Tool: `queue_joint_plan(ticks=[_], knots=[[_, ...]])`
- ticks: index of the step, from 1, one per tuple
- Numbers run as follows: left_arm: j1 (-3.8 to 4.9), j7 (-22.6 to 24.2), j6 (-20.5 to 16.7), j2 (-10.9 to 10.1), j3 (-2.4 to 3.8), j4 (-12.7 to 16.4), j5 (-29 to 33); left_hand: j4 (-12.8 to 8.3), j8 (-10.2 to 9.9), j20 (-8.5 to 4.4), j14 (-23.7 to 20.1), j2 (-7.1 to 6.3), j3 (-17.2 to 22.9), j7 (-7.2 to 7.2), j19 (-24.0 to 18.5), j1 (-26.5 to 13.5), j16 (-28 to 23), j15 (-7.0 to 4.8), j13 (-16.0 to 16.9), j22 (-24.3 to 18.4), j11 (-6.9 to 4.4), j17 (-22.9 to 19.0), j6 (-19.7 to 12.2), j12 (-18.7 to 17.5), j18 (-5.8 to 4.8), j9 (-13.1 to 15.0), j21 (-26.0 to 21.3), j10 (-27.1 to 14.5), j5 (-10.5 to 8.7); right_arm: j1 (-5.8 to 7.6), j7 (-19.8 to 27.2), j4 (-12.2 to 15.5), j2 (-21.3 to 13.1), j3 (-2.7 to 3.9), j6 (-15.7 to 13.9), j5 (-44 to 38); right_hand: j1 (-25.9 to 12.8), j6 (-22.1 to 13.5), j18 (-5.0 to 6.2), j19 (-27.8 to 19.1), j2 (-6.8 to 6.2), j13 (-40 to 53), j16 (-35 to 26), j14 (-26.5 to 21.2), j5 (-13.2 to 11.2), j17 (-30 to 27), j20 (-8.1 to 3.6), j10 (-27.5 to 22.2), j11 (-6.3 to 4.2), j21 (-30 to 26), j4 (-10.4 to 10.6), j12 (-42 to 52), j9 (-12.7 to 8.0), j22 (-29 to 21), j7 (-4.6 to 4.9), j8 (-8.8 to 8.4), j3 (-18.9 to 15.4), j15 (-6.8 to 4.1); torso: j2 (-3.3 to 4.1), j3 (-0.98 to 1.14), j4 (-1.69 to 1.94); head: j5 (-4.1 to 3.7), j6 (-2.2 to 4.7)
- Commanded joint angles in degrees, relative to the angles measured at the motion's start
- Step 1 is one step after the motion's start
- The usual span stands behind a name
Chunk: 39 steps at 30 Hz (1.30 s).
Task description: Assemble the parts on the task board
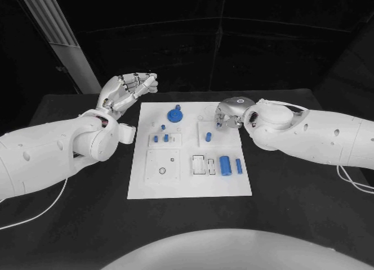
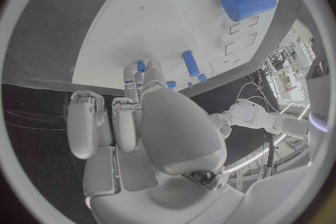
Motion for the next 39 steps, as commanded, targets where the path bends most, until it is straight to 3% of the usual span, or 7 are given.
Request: queue_joint_plan(ticks=[1, 16, 39], knots=[[0.09, 10.25, 0.44, 0.08, 0.03, 0.01, 0.24, -0.11, 0.14, 0.02, -0.43, 0.62, -0.13, 4.66, 0.29, -0.13, 0.25, -0.05, -0.04, -0.08, -0.11, -0.06, -0.35, 0.21, -0.95, -0.04, -0.32, -0.50, 0.22, 0.08, -0.88, -0.16, 0.14, 0.03, 1.40, -0.54, 0.47, -0.01, -0.50, 2.26, -0.09, -0.12, 0.14, 6.05, -0.19, 15.08, -0.41, 0.41, 0.02, -0.21, -0.04, -0.26, -0.09, 12.37, 0.34, -0.33, -0.32, -0.12, 0.02, -0.04, 0.12, -0.15, 0.03], [0.09, 10.03, 0.48, 0.12, 0.03, -0.08, 0.24, -0.13, 0.37, 0.02, -0.54, 0.87, -0.24, 4.68, 0.41, -0.01, 0.55, -0.03, -0.06, -0.21, -0.08, -0.36, -0.49, 0.47, -0.98, -0.03, -0.41, -0.74, 0.41, -0.09, -1.11, -0.09, 0.33, 0.03, 2.41, -0.54, 2.12, 2.36, -0.49, 2.24, 0.54, -0.73, 0.14, 6.05, -0.18, 15.08, -0.79, 2.79, -0.62, -0.27, -0.21, -1.04, 0.20, 12.36, -0.42, -0.12, 0.16, -0.59, -0.01, 0.00, 0.02, -0.14, -0.01], [0.09, 9.81, 0.57, 0.11, 0.03, 0.00, 0.24, -0.15, 0.59, 0.01, -0.63, 1.09, -0.34, 4.68, 0.47, 0.16, 0.83, -0.01, -0.05, -0.32, -0.08, -0.65, -0.60, 0.75, -1.00, -0.03, -0.51, -0.87, 0.55, -0.15, -2.02, -0.58, 0.74, 0.03, 3.40, -0.54, 6.07, 4.45, -0.55, 2.36, 1.16, -0.77, 0.14, 6.05, -0.17, 15.07, -1.20, 5.21, -0.95, -0.13, -0.60, -2.97, 0.20, 12.47, -0.70, -0.48, 1.85, -0.79, -0.03, -0.02, 0.03, 0.03, 0.00]])
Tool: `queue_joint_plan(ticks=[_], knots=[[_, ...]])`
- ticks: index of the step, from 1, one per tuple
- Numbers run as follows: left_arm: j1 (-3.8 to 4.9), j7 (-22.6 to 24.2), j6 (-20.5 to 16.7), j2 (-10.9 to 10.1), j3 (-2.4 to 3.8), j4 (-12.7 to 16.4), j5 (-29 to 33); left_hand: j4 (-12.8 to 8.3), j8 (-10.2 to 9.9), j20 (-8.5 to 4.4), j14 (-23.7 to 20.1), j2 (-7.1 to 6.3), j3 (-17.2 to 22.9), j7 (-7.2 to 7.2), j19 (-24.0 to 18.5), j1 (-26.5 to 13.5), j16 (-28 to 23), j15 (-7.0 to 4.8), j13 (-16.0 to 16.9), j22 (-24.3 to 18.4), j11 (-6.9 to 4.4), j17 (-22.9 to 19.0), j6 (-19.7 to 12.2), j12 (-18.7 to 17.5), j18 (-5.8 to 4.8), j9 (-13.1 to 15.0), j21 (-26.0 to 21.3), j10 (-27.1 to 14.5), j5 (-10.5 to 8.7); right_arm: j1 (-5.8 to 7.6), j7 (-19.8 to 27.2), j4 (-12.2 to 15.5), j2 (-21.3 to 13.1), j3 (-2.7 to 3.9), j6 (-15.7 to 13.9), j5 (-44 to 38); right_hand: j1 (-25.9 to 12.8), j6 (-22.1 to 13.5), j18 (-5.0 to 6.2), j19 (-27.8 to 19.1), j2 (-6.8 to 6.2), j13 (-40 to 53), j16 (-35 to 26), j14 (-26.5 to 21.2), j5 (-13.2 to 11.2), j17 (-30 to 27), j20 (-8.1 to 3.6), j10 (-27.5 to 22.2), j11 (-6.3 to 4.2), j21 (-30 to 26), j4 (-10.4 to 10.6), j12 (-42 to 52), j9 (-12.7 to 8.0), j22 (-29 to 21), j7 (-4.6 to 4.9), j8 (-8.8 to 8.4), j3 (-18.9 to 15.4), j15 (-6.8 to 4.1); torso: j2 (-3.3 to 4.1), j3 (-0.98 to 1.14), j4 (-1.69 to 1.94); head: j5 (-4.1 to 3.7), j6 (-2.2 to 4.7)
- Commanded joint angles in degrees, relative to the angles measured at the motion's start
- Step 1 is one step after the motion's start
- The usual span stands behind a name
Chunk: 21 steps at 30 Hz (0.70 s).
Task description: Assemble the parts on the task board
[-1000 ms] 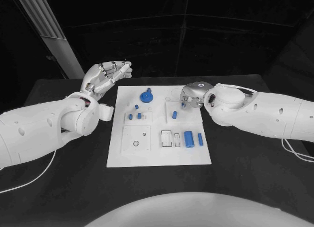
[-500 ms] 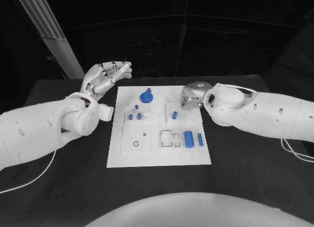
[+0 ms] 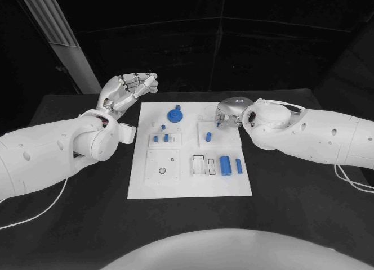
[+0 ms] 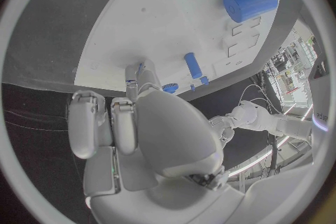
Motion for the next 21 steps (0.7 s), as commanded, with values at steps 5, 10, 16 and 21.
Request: queue_joint_plan(ticks=[5, 10, 16, 21], knots=[[0.09, 9.79, 0.55, -0.02, 0.04, 0.08, 0.19, -0.15, 0.28, 0.01, -0.21, 0.66, -0.35, 4.89, 0.49, 0.14, 0.42, -0.01, -0.06, -0.07, -0.07, -0.13, -0.41, 0.41, -1.01, -0.03, -0.27, -0.48, 0.35, -0.23, -0.33, -0.11, 0.07, -0.16, 1.34, -0.21, 0.44, 1.51, -0.58, 2.46, -0.03, 0.04, 0.02, 6.00, -0.16, 14.74, -0.39, 1.35, -0.16, -0.02, 0.62, -0.70, 0.19, 12.52, -0.18, 0.06, 0.46, -0.67, 0.01, 0.00, -0.03, 0.00, -0.01], [0.09, 9.77, 0.55, -0.07, 0.04, 0.10, 0.19, -0.15, 0.37, 0.01, -0.21, 0.75, -0.39, 4.89, 0.53, 0.20, 0.53, -0.02, -0.06, -0.10, -0.08, -0.22, -0.43, 0.52, -1.01, -0.02, -0.29, -0.50, 0.38, -0.27, -0.40, 0.01, 0.01, -0.16, 0.78, -0.59, 0.60, 2.46, -0.59, 2.51, 0.17, 0.05, 0.00, 5.99, -0.16, 14.71, -0.61, 2.15, -0.38, 0.03, 0.66, -1.04, 0.28, 12.55, -0.39, 0.25, 0.76, -1.06, 0.00, -0.01, -0.02, 0.00, -0.15], [0.09, 9.78, 0.56, -0.17, 0.04, 0.15, 0.19, -0.15, 0.37, 0.01, -0.21, 0.75, -0.39, 4.89, 0.53, 0.20, 0.53, -0.02, -0.06, -0.10, -0.08, -0.22, -0.43, 0.52, -1.01, -0.02, -0.29, -0.50, 0.38, -0.29, -0.41, 0.61, -0.37, -0.16, -1.70, -1.65, 0.64, 2.84, -0.61, 2.56, 0.20, 0.05, -0.01, 5.99, -0.16, 14.66, -0.68, 2.56, -0.45, 0.11, 0.68, -1.22, 0.31, 12.59, -0.45, 0.29, 0.88, -1.09, 0.03, 0.03, -0.03, 0.02, -0.06], [0.09, 9.77, 0.58, -0.26, 0.04, 0.17, 0.19, -0.15, 0.37, 0.01, -0.21, 0.75, -0.39, 4.89, 0.53, 0.20, 0.53, -0.02, -0.06, -0.10, -0.08, -0.22, -0.43, 0.52, -1.01, -0.02, -0.29, -0.50, 0.38, -0.30, -0.17, 1.11, -0.82, -0.16, -4.30, -2.42, 0.61, 3.05, -0.62, 2.58, 0.15, 0.05, -0.03, 5.97, -0.16, 14.61, -0.69, 2.78, -0.45, 0.13, 0.70, -1.33, 0.32, 12.60, -0.44, 0.31, 0.90, -1.06, 0.04, 0.04, -0.08, 0.16, 0.01]])
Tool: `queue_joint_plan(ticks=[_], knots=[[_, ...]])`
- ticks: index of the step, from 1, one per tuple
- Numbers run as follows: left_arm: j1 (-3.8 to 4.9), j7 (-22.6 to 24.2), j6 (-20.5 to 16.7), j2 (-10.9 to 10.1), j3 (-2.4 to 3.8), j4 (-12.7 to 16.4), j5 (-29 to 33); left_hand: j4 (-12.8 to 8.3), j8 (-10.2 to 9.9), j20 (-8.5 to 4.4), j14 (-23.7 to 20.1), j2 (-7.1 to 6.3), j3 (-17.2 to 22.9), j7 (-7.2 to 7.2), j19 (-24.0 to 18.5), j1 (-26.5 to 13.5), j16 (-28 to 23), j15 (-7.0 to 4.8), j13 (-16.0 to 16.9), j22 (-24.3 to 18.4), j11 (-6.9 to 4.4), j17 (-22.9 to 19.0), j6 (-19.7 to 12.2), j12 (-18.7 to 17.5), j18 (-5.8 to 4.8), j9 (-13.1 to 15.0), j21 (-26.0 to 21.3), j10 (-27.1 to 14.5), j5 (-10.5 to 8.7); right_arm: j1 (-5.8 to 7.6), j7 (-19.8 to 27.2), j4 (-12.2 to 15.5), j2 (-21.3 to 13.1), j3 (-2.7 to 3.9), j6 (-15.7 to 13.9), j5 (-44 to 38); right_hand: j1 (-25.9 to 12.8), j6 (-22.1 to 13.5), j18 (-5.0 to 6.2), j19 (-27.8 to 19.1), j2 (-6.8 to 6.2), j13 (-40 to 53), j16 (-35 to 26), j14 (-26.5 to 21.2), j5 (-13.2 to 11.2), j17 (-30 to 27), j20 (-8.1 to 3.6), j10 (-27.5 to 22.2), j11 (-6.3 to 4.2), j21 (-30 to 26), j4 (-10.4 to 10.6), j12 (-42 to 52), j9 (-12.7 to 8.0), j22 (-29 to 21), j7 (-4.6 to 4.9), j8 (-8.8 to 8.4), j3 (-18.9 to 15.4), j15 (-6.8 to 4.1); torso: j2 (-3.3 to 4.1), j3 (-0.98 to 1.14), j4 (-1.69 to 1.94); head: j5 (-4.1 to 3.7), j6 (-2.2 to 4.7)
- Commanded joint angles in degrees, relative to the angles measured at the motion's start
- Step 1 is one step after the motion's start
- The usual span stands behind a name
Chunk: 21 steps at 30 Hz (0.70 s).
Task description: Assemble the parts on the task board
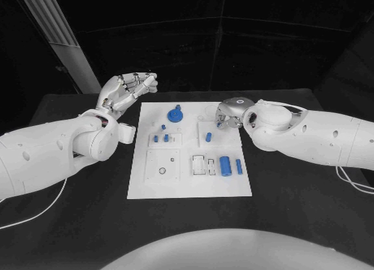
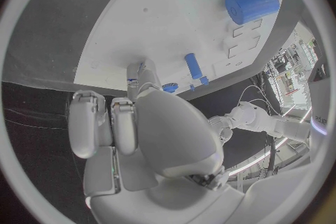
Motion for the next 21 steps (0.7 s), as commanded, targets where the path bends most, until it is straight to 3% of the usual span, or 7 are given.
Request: queue_joint_plan(ticks=[1, 21], knots=[[0.09, 9.76, 0.57, -0.08, 0.04, 0.10, 0.18, 0.01, 0.37, 0.01, -0.22, 0.45, -0.23, 4.89, 0.53, -0.11, 0.34, -0.02, -0.06, -0.05, -0.08, -0.05, -0.43, 0.24, -1.01, -0.03, -0.29, -0.51, 0.37, 0.01, 0.26, 0.41, -0.34, -0.02, -3.45, -1.46, 0.34, 0.57, -0.64, 2.81, -0.11, -0.05, -0.03, 5.96, -0.14, 14.58, -0.49, 0.61, -0.13, 0.18, 0.08, -0.29, 0.10, 12.62, 0.02, 0.35, 0.27, -0.18, 0.00, 0.01, -0.03, 0.11, 0.00], [0.05, 9.66, 0.81, 0.13, 0.04, -0.29, 0.18, 0.01, 0.58, 0.01, -0.27, 0.61, -0.35, 4.89, 0.60, 0.04, 0.60, -0.03, -0.06, -0.14, -0.08, -0.31, -0.52, 0.50, -1.02, -0.02, -0.36, -0.59, 0.50, 0.06, 3.16, 5.74, -4.63, 0.07, -13.10, -1.83, 0.17, 1.00, -0.79, 3.11, -0.37, -0.08, 0.01, 5.98, -0.14, 14.70, -0.35, 1.12, 0.14, 0.67, 0.20, -0.78, 0.08, 12.84, 0.30, 0.26, 0.24, 0.13, -0.04, -0.06, 0.11, 0.24, -0.09]])
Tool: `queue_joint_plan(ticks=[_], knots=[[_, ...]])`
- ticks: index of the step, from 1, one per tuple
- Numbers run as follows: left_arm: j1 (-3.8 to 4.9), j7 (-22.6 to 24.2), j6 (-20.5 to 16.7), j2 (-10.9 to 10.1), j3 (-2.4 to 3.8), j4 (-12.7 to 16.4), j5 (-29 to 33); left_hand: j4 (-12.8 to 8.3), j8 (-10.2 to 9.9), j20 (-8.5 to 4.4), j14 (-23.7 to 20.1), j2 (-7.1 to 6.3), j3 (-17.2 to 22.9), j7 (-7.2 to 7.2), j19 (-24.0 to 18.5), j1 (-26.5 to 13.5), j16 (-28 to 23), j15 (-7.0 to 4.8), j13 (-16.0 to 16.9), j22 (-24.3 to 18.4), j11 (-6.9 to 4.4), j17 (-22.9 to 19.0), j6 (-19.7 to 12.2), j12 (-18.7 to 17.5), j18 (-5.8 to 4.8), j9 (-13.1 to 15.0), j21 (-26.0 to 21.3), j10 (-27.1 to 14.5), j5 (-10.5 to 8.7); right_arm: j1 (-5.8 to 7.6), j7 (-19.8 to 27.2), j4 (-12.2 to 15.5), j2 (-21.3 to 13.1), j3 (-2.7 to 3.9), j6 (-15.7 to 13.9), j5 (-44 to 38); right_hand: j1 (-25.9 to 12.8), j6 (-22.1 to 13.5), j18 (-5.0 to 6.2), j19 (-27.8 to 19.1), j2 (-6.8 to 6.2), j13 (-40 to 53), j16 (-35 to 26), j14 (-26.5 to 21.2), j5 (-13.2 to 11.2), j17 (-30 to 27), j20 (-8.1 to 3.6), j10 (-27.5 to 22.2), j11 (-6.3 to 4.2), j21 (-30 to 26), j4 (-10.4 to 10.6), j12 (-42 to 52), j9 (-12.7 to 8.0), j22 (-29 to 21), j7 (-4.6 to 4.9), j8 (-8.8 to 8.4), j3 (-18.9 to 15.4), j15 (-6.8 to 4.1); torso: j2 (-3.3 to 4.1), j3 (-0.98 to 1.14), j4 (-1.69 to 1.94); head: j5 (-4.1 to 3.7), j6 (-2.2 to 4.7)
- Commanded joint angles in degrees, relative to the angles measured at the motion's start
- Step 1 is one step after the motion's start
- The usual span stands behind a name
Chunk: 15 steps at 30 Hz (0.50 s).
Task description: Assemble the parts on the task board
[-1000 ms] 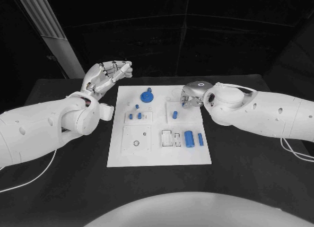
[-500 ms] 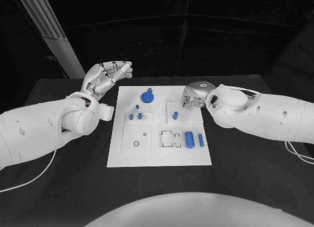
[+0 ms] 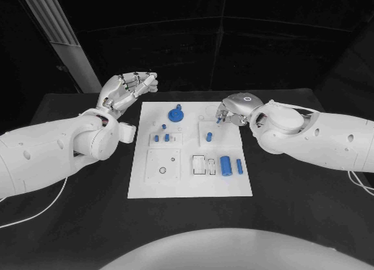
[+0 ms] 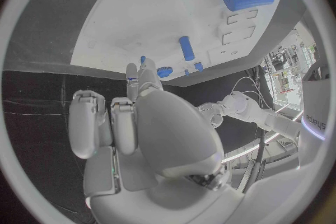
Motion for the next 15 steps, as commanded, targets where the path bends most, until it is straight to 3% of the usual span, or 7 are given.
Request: queue_joint_plan(ticks=[1, 10, 15], knots=[[0.05, 9.64, 0.70, 0.11, 0.04, -0.13, 0.15, 0.00, 0.31, -0.19, -0.27, 0.61, -0.35, 4.68, 0.40, 0.05, 0.36, -0.03, -0.06, -0.08, 0.12, -0.05, -0.31, 0.28, -1.03, -0.02, -0.36, -0.39, 0.27, 0.14, 1.58, 1.23, -0.71, 0.07, -4.53, -0.68, 0.13, 0.28, -0.80, 3.13, -0.28, -0.08, 0.03, 5.99, 0.05, 14.76, -0.33, 0.47, 0.07, 0.43, 0.13, -0.36, 0.01, 12.86, 0.15, 0.07, 0.20, 0.17, -0.03, -0.03, 0.07, 0.14, 0.01], [0.05, 9.55, 0.74, 0.48, 0.04, -0.77, 0.15, 0.01, 0.41, -0.19, -0.32, 0.69, -0.43, 4.69, 0.42, 0.11, 0.48, -0.03, -0.07, -0.13, 0.13, -0.20, -0.39, 0.41, -1.04, -0.03, -0.41, -0.47, 0.40, 0.82, 3.63, 5.89, -2.03, 0.16, -7.37, -0.62, 0.38, 0.45, -0.86, 3.24, -0.21, -0.09, 0.05, 6.00, 0.05, 14.81, -0.19, 0.71, 0.23, 0.62, 0.04, -0.64, -0.01, 12.94, 0.27, -0.02, 0.41, 0.36, -0.05, -0.04, 0.06, 1.03, -0.19], [0.05, 9.55, 0.83, 0.84, 0.04, -1.18, 0.15, 0.01, 0.41, -0.19, -0.32, 0.69, -0.43, 4.69, 0.42, 0.11, 0.48, -0.03, -0.07, -0.13, 0.13, -0.20, -0.39, 0.41, -1.04, -0.03, -0.41, -0.47, 0.40, 1.02, 4.79, 7.85, -1.03, 0.18, -7.34, -0.22, 0.49, 0.48, -0.86, 3.23, -0.20, -0.09, 0.05, 6.01, 0.05, 14.83, -0.14, 0.79, 0.29, 0.60, 0.01, -0.77, -0.03, 12.94, 0.34, -0.08, 0.50, 0.42, -0.04, -0.08, 0.10, 2.02, -0.37]])
